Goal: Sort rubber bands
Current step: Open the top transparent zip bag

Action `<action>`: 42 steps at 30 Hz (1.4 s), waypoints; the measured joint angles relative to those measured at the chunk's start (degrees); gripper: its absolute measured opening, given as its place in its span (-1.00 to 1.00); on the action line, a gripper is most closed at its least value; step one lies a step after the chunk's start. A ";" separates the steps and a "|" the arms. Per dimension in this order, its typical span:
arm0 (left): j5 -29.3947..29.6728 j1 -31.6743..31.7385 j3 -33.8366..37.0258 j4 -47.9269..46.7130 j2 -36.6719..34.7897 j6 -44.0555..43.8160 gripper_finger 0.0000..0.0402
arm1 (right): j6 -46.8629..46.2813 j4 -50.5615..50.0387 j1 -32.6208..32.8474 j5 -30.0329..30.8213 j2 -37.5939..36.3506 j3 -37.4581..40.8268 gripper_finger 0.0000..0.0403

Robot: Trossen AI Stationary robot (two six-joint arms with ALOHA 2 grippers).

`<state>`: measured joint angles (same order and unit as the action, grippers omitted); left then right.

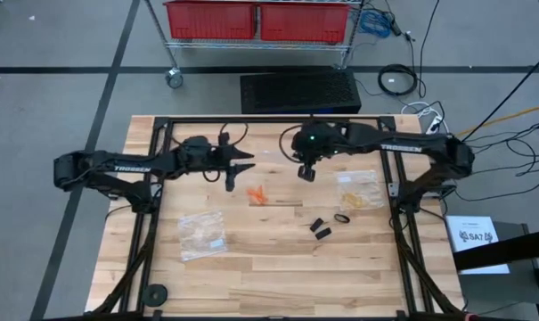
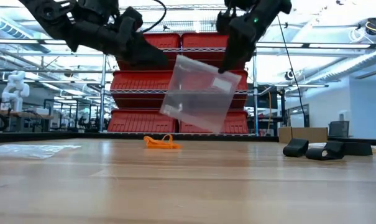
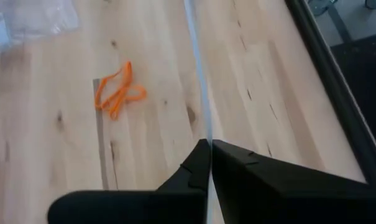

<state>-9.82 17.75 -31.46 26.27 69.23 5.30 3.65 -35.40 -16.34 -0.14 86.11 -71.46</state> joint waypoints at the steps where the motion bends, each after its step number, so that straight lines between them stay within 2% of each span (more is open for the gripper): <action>1: -0.05 -0.02 0.00 1.44 1.12 0.00 -0.26 | -0.02 -0.27 0.00 -0.02 -0.60 0.00 -1.00; 5: 2.78 0.08 -0.43 4.45 4.00 0.13 -0.17 | -0.02 -1.38 0.57 0.00 -1.32 0.00 -1.00; 11: 3.31 0.38 -3.48 4.50 4.60 2.89 -0.15 | 0.19 -1.91 2.22 -0.07 -1.21 0.00 -1.00; 25: -0.18 -1.00 -6.04 0.43 5.63 5.82 -0.16 | 0.62 -1.75 2.95 -0.15 -1.16 0.00 -1.00; 30: -0.50 -1.55 -6.67 -0.09 7.81 9.06 -0.36 | 0.62 -1.71 2.95 -0.20 -1.16 0.00 -1.00; 37: -0.51 -1.37 -6.73 0.21 8.05 9.11 -0.90 | 1.01 -1.81 2.95 -0.20 -1.16 0.00 -1.00; 42: -0.50 -1.36 -6.73 0.26 8.05 9.11 -0.95 | 1.03 -2.31 2.95 -0.26 -1.16 -0.05 -1.00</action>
<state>-10.32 16.39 -38.20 26.52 77.28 14.41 4.69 -37.71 -13.39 -0.40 84.95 -71.52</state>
